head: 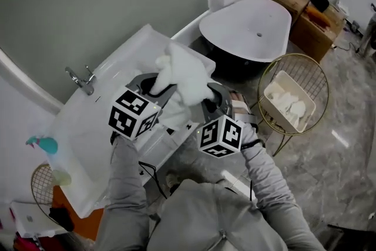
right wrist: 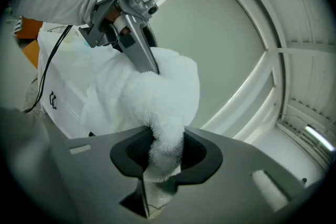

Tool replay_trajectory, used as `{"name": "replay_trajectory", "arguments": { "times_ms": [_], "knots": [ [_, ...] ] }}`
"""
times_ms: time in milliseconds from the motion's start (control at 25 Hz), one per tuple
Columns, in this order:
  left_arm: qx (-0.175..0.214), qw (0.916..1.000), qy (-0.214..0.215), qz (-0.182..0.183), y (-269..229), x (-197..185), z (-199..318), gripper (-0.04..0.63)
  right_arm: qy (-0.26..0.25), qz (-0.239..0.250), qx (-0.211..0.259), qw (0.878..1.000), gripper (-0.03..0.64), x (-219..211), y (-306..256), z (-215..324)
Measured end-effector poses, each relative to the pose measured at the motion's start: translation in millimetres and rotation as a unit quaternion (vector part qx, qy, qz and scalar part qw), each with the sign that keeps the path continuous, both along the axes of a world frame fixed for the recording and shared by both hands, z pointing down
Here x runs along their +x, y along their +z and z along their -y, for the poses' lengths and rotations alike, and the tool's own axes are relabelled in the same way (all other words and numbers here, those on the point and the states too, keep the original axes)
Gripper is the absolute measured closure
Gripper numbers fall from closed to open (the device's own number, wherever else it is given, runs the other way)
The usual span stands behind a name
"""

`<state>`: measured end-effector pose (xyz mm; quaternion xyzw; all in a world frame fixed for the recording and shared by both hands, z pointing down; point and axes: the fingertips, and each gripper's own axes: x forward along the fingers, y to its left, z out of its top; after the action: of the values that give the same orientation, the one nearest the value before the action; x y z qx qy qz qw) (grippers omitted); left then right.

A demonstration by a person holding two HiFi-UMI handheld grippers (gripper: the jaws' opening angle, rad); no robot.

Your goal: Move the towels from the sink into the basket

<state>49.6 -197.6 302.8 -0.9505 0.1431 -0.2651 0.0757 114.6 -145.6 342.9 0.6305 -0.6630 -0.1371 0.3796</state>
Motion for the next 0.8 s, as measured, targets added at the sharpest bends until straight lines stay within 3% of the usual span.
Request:
{"name": "replay_trajectory", "arguments": {
  "times_ms": [200, 360, 560, 800],
  "knots": [
    [-0.010, 0.9962, 0.086, -0.006, 6, 118, -56, 0.414, 0.095, 0.001, 0.000, 0.995, 0.520, 110, 2, -70],
    [-0.023, 0.9868, 0.160, -0.004, 17, 206, -102, 0.414, 0.176, 0.014, -0.001, 0.984, 0.520, 188, 10, -125],
    [-0.035, 0.9638, 0.264, 0.002, 33, 314, -165, 0.414, 0.285, 0.033, -0.008, 0.958, 0.520, 277, 25, -199],
    [-0.047, 0.9373, 0.345, 0.009, 54, 412, -204, 0.414, 0.374, 0.050, -0.021, 0.926, 0.520, 359, 44, -242]
  ]
}}
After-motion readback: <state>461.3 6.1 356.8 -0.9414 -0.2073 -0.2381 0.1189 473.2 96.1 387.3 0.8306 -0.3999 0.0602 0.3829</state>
